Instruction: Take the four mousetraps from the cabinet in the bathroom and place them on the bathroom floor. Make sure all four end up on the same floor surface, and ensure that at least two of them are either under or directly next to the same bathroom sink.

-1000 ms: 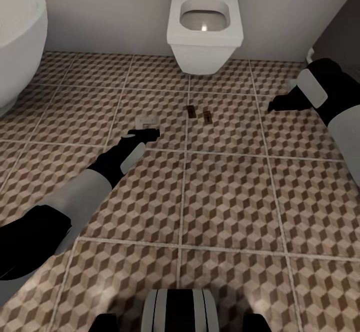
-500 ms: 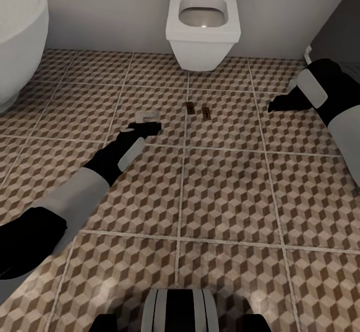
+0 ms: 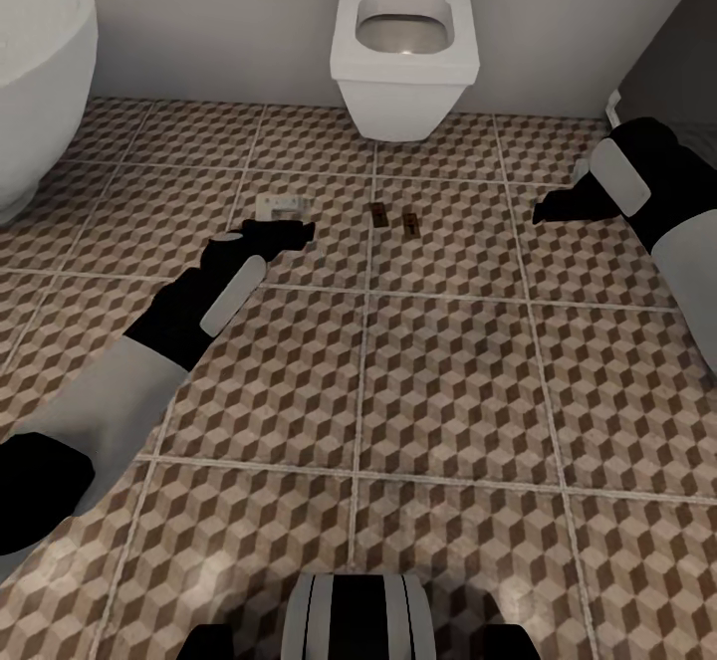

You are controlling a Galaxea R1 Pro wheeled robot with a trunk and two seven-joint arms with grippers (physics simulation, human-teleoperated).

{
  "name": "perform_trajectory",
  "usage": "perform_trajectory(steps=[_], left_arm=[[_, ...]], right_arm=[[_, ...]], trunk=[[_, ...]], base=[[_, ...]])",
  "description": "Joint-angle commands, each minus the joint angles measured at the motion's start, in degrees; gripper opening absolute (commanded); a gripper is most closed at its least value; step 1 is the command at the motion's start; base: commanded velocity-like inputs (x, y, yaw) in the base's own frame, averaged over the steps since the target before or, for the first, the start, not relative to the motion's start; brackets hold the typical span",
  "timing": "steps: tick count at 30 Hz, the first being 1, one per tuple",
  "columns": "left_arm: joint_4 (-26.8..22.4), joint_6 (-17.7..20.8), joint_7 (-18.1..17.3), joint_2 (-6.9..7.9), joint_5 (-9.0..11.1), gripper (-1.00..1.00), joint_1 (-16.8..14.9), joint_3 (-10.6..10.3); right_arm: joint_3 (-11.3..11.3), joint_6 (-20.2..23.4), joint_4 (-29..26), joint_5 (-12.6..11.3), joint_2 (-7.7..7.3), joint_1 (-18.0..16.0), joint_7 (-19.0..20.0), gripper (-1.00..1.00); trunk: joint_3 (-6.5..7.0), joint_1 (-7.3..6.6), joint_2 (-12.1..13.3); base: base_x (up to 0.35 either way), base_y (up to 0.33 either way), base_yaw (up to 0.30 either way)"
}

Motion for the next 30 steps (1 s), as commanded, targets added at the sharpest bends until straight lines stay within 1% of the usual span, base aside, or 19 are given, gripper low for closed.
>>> perform_trajectory(steps=[1,3,5,6,9,10,14,16,24,26,28,30], left_arm=[[-1.3,0.6,0.6,0.32,0.6,1.00,0.4,-0.2],[-2.2,1.3,0.6,0.51,0.6,1.00,0.8,-0.2],[-3.7,2.9,0.6,0.79,0.6,1.00,1.4,-0.1],[-3.7,2.9,0.6,0.79,0.6,1.00,1.4,-0.1],[-5.4,6.3,0.6,1.03,0.6,1.00,1.9,0.0],[-5.4,6.3,0.6,1.03,0.6,1.00,1.9,0.0],[-6.8,9.7,0.5,1.18,0.6,1.00,2.2,0.0],[-7.1,10.2,0.6,1.22,0.6,1.00,2.3,0.0],[-8.0,13.0,0.6,1.33,0.7,1.00,2.5,0.1],[-8.3,14.3,0.6,1.35,0.7,1.00,2.5,0.2],[-8.9,15.7,0.6,1.55,0.7,1.00,2.5,0.2],[-10.4,17.3,0.6,2.23,0.7,1.00,2.5,0.2]], right_arm=[[0.4,0.1,-0.1,-0.6,-0.04,0.0,-0.4,1.00],[0.4,0.1,-0.1,-0.6,-0.02,0.0,-0.4,1.00],[0.5,0.1,-0.1,-0.6,0.03,-0.1,-0.4,1.00],[0.5,0.1,-0.1,-0.6,0.03,-0.1,-0.4,1.00],[0.5,0.1,-0.1,-0.6,0.09,0.0,-0.4,1.00],[0.5,0.1,-0.1,-0.6,0.09,0.0,-0.4,1.00],[0.5,0.1,-0.1,-0.6,0.14,0.1,-0.4,1.00],[0.5,0.1,-0.1,-0.6,0.20,0.2,-0.4,1.00],[0.5,0.1,-0.2,-0.3,1.22,1.7,-0.5,1.00],[0.5,0.1,-0.2,-0.2,1.55,2.1,-0.5,1.00],[0.5,0.1,-0.3,-0.2,1.77,2.4,-0.5,1.00],[0.5,0.1,-0.3,-0.3,1.97,2.8,-0.5,1.00]], trunk=[[-0.04,-0.01,0.0],[0.40,-0.06,0.0],[0.85,-0.11,0.0],[1.07,-0.14,0.1],[1.73,-0.21,0.1],[1.96,-0.24,0.1],[2.84,-0.34,0.2],[3.28,-0.39,0.2],[5.06,-0.60,0.3],[5.50,-0.65,0.3],[5.94,-0.70,0.3],[6.39,-0.76,0.4]], base=[[-0.002,0.000,0.000],[-0.001,0.000,0.000],[0.000,0.000,0.000],[0.000,0.000,0.000],[0.000,0.000,0.000],[0.000,0.000,0.000],[0.000,0.000,0.000],[0.000,0.000,0.000],[0.000,0.000,0.000],[0.000,0.000,0.000],[0.000,0.000,0.000],[0.000,0.000,0.000]])
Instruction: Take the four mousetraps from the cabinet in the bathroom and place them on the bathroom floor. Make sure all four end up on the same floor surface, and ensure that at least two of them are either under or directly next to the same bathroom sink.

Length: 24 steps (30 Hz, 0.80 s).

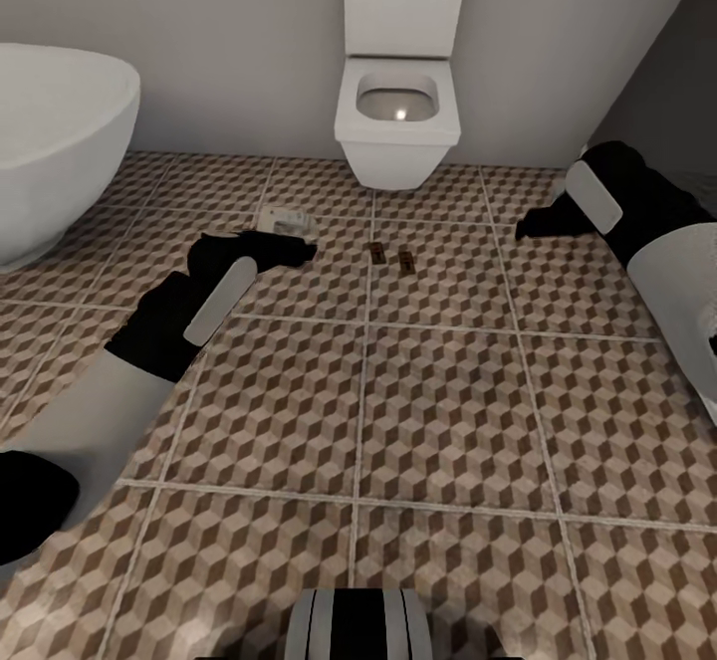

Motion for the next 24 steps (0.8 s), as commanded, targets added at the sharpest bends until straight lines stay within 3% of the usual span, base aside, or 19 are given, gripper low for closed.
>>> perform_trajectory(steps=[1,8,24], left_arm=[[-0.1,0.1,0.6,0.07,0.6,1.00,-0.1,-0.2],[-2.9,3.2,0.7,1.10,0.6,1.00,0.0,-0.2],[-4.4,6.6,0.7,1.46,0.8,1.00,0.0,-0.2]], right_arm=[[0.4,0.1,-0.1,-0.6,-0.07,0.0,-0.4,1.00],[0.4,0.1,-0.1,-0.9,0.13,0.3,-0.4,1.00],[0.4,0.1,-0.1,-1.0,1.80,1.7,-0.3,1.00]], trunk=[[0.18,-0.03,0.0],[1.74,-0.21,0.1],[5.28,-0.62,0.3]], base=[[0.000,0.000,0.000],[0.000,0.000,0.000],[0.000,0.000,0.000]])
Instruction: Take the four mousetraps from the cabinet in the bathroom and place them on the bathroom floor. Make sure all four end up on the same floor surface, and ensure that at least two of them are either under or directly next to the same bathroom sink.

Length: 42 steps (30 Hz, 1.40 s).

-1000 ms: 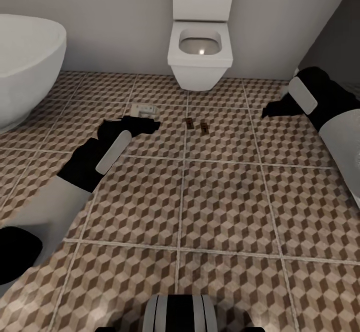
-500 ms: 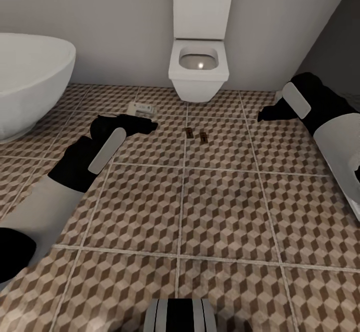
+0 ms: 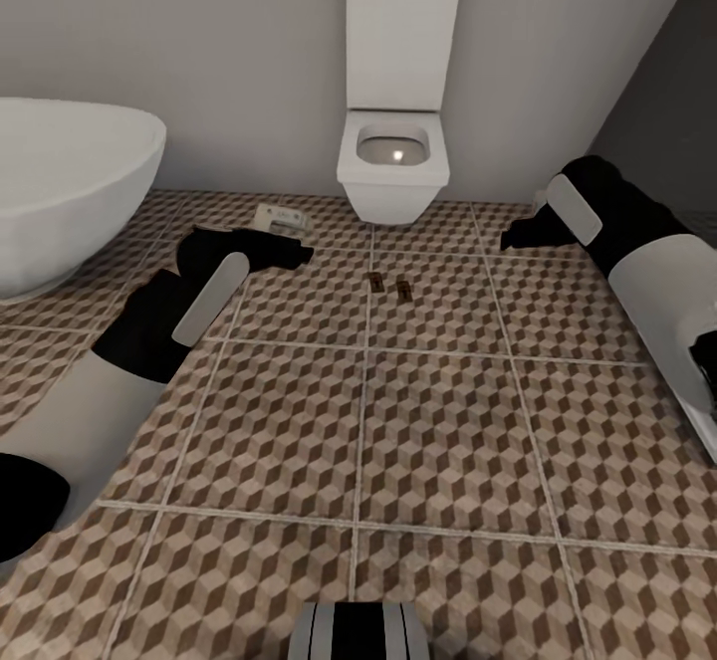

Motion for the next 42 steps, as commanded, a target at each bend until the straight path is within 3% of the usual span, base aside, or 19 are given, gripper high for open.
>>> perform_trajectory(steps=[1,21,37,42], left_arm=[[-0.1,0.4,0.6,0.06,0.6,1.00,-0.1,-0.2],[-0.4,4.5,0.6,0.78,0.8,1.00,1.5,0.1],[-0.6,5.2,0.5,1.23,0.9,1.00,4.9,5.8],[-0.8,5.3,0.5,1.03,0.7,1.00,5.8,6.7]], right_arm=[[0.4,0.1,-0.1,-0.6,0.13,0.3,-0.4,1.00],[0.3,0.1,-2.1,-0.6,1.27,4.5,-0.5,1.00],[0.1,0.1,-2.6,-0.6,1.27,6.4,-0.5,1.00],[0.1,0.1,-2.7,-0.6,1.37,6.7,-0.5,1.00]], trunk=[[0.18,-0.03,0.0],[4.61,-0.54,0.3],[8.16,-0.96,0.5],[9.27,-1.09,0.5]], base=[[0.000,0.000,0.000],[0.000,0.000,0.000],[0.000,0.000,0.000],[0.000,0.000,0.000]])
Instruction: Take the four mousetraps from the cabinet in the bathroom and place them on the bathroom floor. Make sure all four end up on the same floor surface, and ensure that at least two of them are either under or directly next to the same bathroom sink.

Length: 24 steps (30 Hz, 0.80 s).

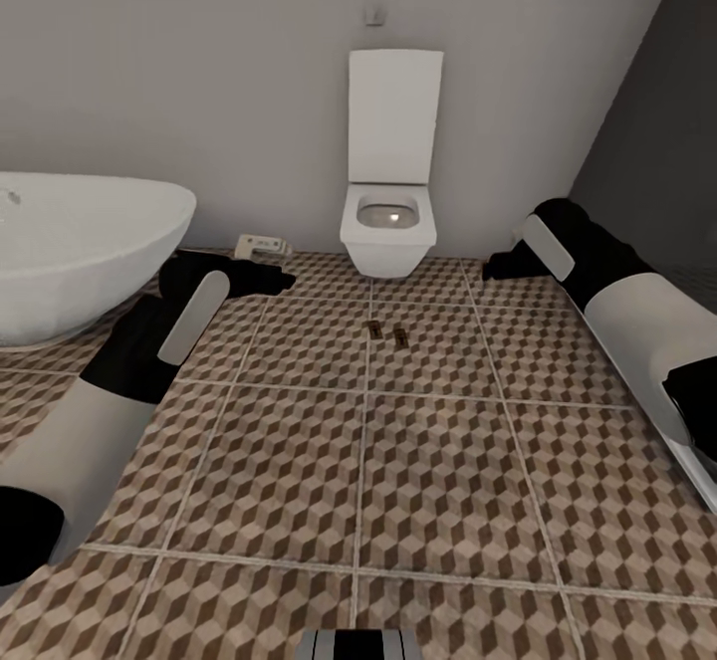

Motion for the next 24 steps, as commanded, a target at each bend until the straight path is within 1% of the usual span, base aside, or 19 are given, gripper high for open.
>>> perform_trajectory(steps=[1,5,8,13,14,19,24], left_arm=[[-0.1,0.1,0.6,0.06,0.6,1.00,0.3,0.0],[-0.2,0.1,0.5,0.28,0.7,1.00,1.6,0.4],[-0.2,0.1,0.5,0.36,0.7,1.00,2.0,0.6],[-0.3,0.2,0.4,0.46,0.7,1.00,2.6,0.7],[-0.3,0.2,0.4,0.46,0.7,1.00,2.6,0.7],[-0.4,0.2,0.4,0.50,0.7,1.00,3.2,0.9],[-0.6,0.2,0.4,0.48,0.7,1.00,4.3,1.0]], right_arm=[[0.5,0.1,-0.1,-0.6,0.00,0.1,-0.4,1.00],[0.5,0.1,-0.1,-0.6,0.53,0.8,-0.5,1.00],[0.5,0.1,-0.1,-0.6,0.94,1.1,-0.5,1.00],[0.5,0.1,-0.1,-0.5,2.66,1.6,-0.6,1.00],[0.5,0.1,-0.1,-0.5,2.66,1.6,-0.6,1.00],[0.5,0.1,-0.1,-0.4,4.16,1.8,-0.7,1.00],[0.4,0.1,-0.1,-0.4,4.57,1.9,-0.8,1.00]], trunk=[[0.18,-0.03,0.0],[1.06,-0.13,0.1],[1.73,-0.21,0.1],[2.83,-0.34,0.2],[3.06,-0.37,0.2],[4.16,-0.49,0.2],[5.27,-0.62,0.3]], base=[[0.000,0.000,0.000],[0.000,0.000,0.000],[0.000,0.000,0.000],[0.000,0.000,0.000],[0.000,0.000,0.000],[0.000,0.000,0.000],[0.000,0.000,0.000]])
